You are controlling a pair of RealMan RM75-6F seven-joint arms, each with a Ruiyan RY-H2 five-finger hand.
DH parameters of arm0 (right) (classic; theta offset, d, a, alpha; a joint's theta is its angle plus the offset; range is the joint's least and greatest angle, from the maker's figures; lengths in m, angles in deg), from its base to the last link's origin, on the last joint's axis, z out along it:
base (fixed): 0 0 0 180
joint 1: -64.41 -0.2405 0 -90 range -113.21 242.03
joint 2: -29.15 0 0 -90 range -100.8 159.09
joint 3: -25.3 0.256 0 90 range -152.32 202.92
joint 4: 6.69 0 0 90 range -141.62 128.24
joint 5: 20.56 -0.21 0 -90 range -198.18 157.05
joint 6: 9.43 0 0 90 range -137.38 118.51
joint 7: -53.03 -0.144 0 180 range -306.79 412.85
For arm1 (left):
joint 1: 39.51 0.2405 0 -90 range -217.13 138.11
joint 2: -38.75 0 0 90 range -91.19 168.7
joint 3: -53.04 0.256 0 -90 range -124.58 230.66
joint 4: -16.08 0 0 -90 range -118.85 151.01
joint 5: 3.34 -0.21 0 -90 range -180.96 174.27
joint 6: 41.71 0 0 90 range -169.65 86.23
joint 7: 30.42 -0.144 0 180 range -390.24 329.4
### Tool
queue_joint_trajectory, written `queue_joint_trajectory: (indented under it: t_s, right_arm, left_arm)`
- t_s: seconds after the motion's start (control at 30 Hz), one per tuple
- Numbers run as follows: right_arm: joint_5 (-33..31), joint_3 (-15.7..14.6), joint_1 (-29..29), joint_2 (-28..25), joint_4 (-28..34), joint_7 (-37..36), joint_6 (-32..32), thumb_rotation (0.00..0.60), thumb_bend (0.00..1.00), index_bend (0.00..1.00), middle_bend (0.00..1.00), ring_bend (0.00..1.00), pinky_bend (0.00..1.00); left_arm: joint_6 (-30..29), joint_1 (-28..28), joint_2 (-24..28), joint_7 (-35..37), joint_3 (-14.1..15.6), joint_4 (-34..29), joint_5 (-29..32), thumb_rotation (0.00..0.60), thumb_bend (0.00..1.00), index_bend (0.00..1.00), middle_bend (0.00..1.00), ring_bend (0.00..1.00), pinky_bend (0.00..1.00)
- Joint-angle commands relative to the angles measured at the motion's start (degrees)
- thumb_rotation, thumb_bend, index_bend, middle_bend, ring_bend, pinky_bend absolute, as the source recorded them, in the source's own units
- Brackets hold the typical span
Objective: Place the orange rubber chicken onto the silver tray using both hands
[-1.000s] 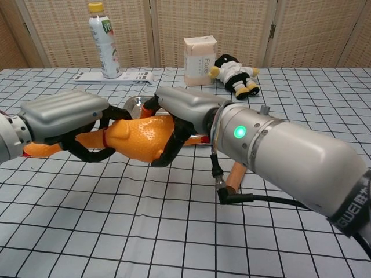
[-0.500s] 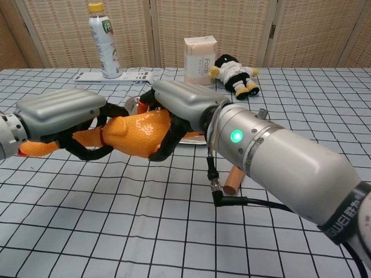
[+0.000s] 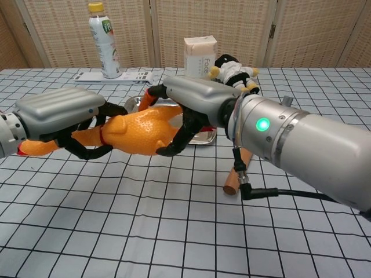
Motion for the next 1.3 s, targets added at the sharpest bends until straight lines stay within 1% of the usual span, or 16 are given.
queue_joint_trajectory:
  t_s: [0.03,0.33,0.37,0.43,0.47,0.5,0.53,0.57,0.63,0.7,0.8,0.9,1.0,1.03,1.17,1.3]
  right_arm:
    - [-0.7,-0.1,0.1,-1.3,1.3,0.7,0.1,0.600,0.16,0.00,0.00,0.00,0.00]
    - [-7.6,-0.1,-1.5,-2.2,2.3,2.9,1.7,0.600,0.15,0.00,0.00,0.00,0.00]
    - [-7.7,-0.1,-1.7,-2.1,2.2,3.1,1.6,0.600,0.15,0.00,0.00,0.00,0.03]
    - [-7.0,-0.4,-1.9,-1.6,1.6,2.7,1.5,0.600,0.15,0.00,0.00,0.01,0.20]
    - [-6.4,-0.5,-2.0,-1.3,1.2,2.5,1.4,0.600,0.15,0.00,0.00,0.03,0.31]
    - [-6.2,-0.8,-2.0,-1.1,0.9,2.2,1.5,0.600,0.15,0.00,0.01,0.08,0.40]
    - [-6.2,-0.8,-2.0,-1.0,0.8,1.6,1.8,0.600,0.15,0.00,0.02,0.11,0.43]
    - [-5.8,-0.8,-2.0,-0.9,0.5,1.2,1.8,0.600,0.15,0.02,0.06,0.19,0.50]
    - [-5.0,-0.7,-1.9,-0.3,-0.1,0.1,1.6,0.600,0.15,0.15,0.18,0.32,0.62]
    - [-3.5,-0.7,-1.8,0.5,-1.1,-0.6,0.7,0.600,0.16,0.40,0.36,0.49,0.78]
    - [-1.8,-1.0,-1.6,2.1,-2.8,-0.9,-0.8,0.600,0.22,0.66,0.54,0.68,0.96]
    - [-0.7,-0.9,-1.5,3.5,-4.1,-0.7,-2.3,0.600,0.30,0.84,0.65,0.80,1.00]
    - [0.7,-0.4,-1.1,4.9,-5.1,-1.9,-3.7,0.600,0.37,0.97,0.74,0.88,1.00]
    - [1.1,-0.4,-1.0,5.1,-5.3,-2.2,-3.8,0.600,0.39,0.99,0.75,0.90,1.00]
    - [2.6,-0.2,-0.5,5.4,-5.8,-3.7,-3.8,0.600,0.45,1.00,0.76,0.94,1.00]
    - [2.8,0.0,0.0,4.7,-5.5,-4.9,-3.1,0.600,0.46,0.99,0.76,0.92,1.00]
  left_arm:
    - [0.1,-0.1,0.1,0.1,0.0,0.0,0.0,0.600,0.78,0.75,0.74,0.56,0.65]
    - [0.6,-0.8,0.1,-0.7,-0.2,-1.0,0.4,0.600,0.78,0.75,0.74,0.56,0.65]
    - [0.8,-0.9,0.1,-0.8,-0.3,-1.0,0.5,0.600,0.78,0.75,0.74,0.56,0.65]
    - [1.0,-1.2,0.2,-1.1,-0.5,-1.0,0.9,0.600,0.78,0.75,0.74,0.56,0.65]
    - [1.1,-1.3,0.2,-1.1,-0.7,-1.0,1.1,0.600,0.78,0.75,0.74,0.56,0.65]
    - [1.1,-1.4,0.2,-1.1,-0.9,-1.1,1.2,0.600,0.78,0.75,0.74,0.56,0.65]
    - [1.1,-1.5,0.3,-1.1,-1.0,-1.1,1.4,0.600,0.78,0.75,0.74,0.56,0.65]
    - [1.1,-1.5,0.4,-1.0,-1.1,-1.1,1.5,0.600,0.78,0.75,0.74,0.56,0.65]
    - [1.1,-1.6,0.6,-1.0,-1.2,-1.2,1.8,0.600,0.78,0.75,0.74,0.56,0.65]
    - [1.0,-1.6,0.6,-1.0,-1.1,-1.3,1.7,0.600,0.78,0.75,0.74,0.56,0.65]
    - [1.0,-1.7,0.6,-0.9,-0.9,-1.4,1.5,0.600,0.78,0.75,0.74,0.56,0.66]
    - [0.9,-1.8,0.7,-0.8,-0.8,-1.6,1.4,0.600,0.78,0.75,0.74,0.56,0.66]
    - [0.8,-1.9,0.9,-0.9,-0.9,-1.9,1.4,0.600,0.78,0.75,0.74,0.56,0.66]
    - [0.8,-1.9,1.0,-0.9,-0.9,-2.0,1.5,0.600,0.78,0.75,0.74,0.56,0.66]
    - [0.7,-1.9,1.2,-0.9,-1.0,-2.2,1.7,0.600,0.78,0.75,0.74,0.56,0.66]
    - [0.8,-2.0,1.2,-0.9,-0.9,-2.1,1.9,0.600,0.78,0.75,0.74,0.56,0.66]
